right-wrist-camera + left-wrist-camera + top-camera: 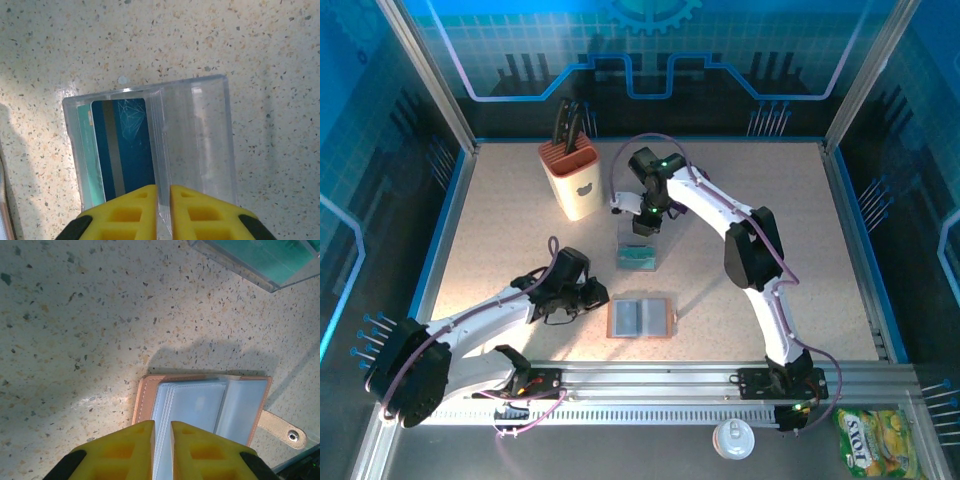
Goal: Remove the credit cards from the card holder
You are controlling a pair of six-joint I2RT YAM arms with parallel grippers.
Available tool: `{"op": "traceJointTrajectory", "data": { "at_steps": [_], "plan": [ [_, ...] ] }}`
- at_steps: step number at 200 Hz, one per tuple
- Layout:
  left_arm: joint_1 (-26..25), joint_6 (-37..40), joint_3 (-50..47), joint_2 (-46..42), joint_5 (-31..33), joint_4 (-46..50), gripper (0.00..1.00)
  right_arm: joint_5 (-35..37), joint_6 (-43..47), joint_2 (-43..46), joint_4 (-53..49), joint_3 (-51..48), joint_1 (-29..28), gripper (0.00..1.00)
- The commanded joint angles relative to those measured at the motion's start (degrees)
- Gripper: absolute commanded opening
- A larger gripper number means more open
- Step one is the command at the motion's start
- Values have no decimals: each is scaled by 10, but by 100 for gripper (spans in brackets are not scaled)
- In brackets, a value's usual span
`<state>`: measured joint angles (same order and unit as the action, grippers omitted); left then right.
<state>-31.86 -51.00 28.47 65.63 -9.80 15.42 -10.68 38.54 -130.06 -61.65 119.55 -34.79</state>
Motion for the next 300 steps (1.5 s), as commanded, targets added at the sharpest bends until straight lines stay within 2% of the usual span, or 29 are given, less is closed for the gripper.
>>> {"op": "traceJointTrajectory", "data": {
  "at_steps": [1, 23, 41, 100, 149, 180, 190, 199, 205, 300],
  "plan": [
    [4, 1, 7, -6, 7, 11, 17, -40, -3, 35, 6, -16, 1, 20],
    [5, 1, 6, -6, 8, 10, 17, -40, -5, 52, 23, -47, -5, 38],
    [4, -2, 4, -4, 6, 4, 17, -37, -7, 64, 43, -78, -9, 44],
    [5, -5, -4, -8, 3, 4, 17, -23, -18, 48, 63, -100, -11, 46],
    [6, -2, -2, -13, 8, 10, 17, 16, -30, 60, 98, -102, -11, 46],
    [7, -2, -3, -8, 4, 5, 17, -38, -19, 75, 84, -104, -13, 47],
    [7, -2, -3, -7, 4, 4, 17, -42, -20, 79, 91, -113, -16, 53],
    [7, -2, -3, -7, 4, 4, 17, -30, -24, 83, 107, -128, -17, 63],
    [7, -2, -4, -7, 4, 3, 17, -20, -24, 85, 114, -136, -18, 65],
    [11, -1, -12, -15, 3, 5, 17, 107, -23, 74, 156, -150, -28, 67]
  ]
}}
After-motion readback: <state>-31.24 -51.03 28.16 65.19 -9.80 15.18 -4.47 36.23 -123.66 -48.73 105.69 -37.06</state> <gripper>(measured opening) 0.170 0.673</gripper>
